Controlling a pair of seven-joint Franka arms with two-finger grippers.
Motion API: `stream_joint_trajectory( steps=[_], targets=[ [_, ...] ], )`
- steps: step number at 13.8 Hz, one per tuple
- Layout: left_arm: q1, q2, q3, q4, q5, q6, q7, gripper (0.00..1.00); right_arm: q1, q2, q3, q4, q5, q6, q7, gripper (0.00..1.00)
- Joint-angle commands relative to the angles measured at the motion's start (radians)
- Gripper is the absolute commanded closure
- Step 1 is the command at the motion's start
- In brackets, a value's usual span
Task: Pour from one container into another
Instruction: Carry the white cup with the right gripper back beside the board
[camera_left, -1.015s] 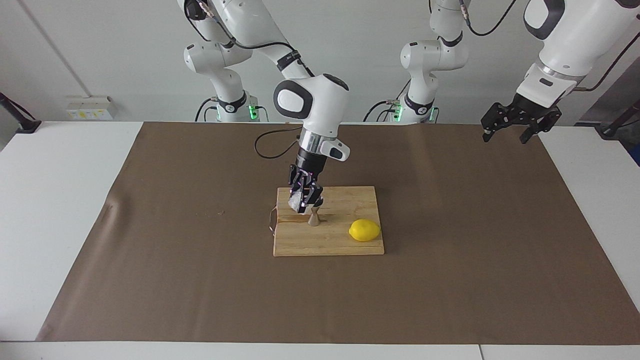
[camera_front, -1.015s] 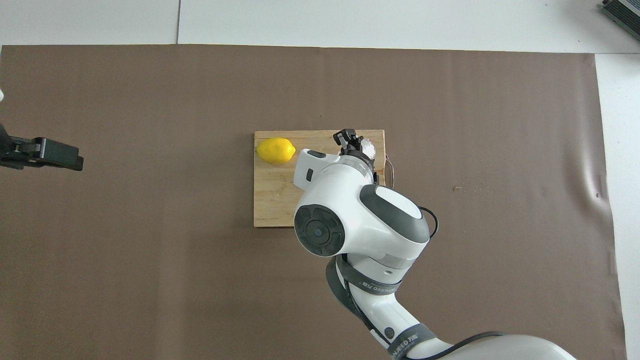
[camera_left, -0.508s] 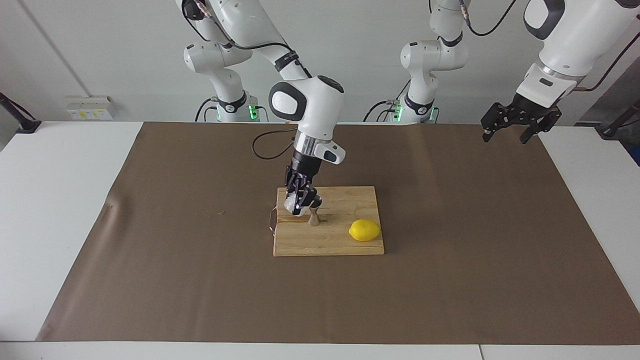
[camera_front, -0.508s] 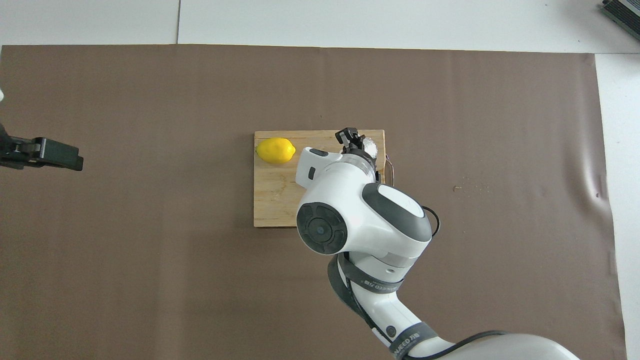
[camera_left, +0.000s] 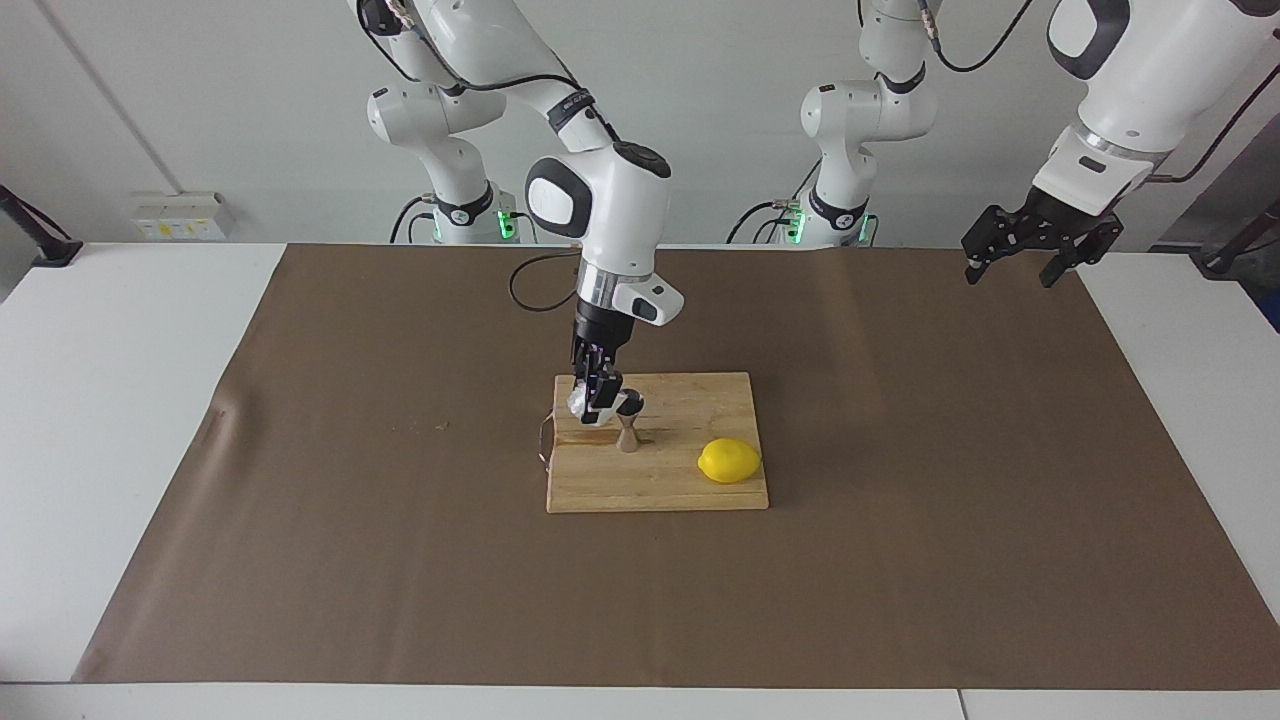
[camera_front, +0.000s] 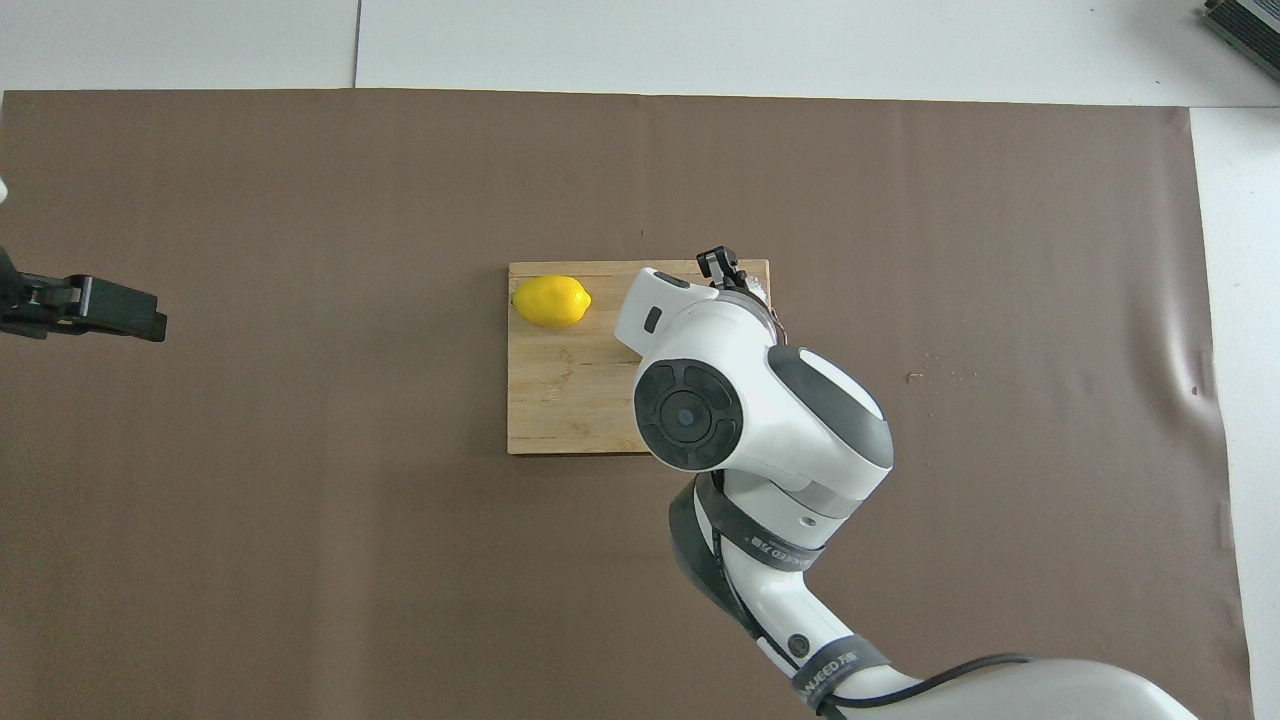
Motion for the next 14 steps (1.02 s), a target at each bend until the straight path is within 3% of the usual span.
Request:
stream_joint_trajectory(
  steps=[1, 8, 14],
  targets=[
    [0.005, -0.018, 0.000, -0.017, -0.005, -0.008, 0.006, 0.00, -0.025, -0.015, 0.009, -0.004, 0.084, 0.016, -0.008, 0.69],
    [0.005, -0.018, 0.000, -0.017, -0.005, -0.008, 0.006, 0.00, -0.089, -0.012, 0.009, -0.006, 0.256, 0.014, -0.068, 0.69],
    [0.005, -0.018, 0.000, -0.017, -0.005, -0.008, 0.006, 0.00, -0.223, -0.010, 0.009, -0.042, 0.507, 0.017, -0.214, 0.69]
  ],
)
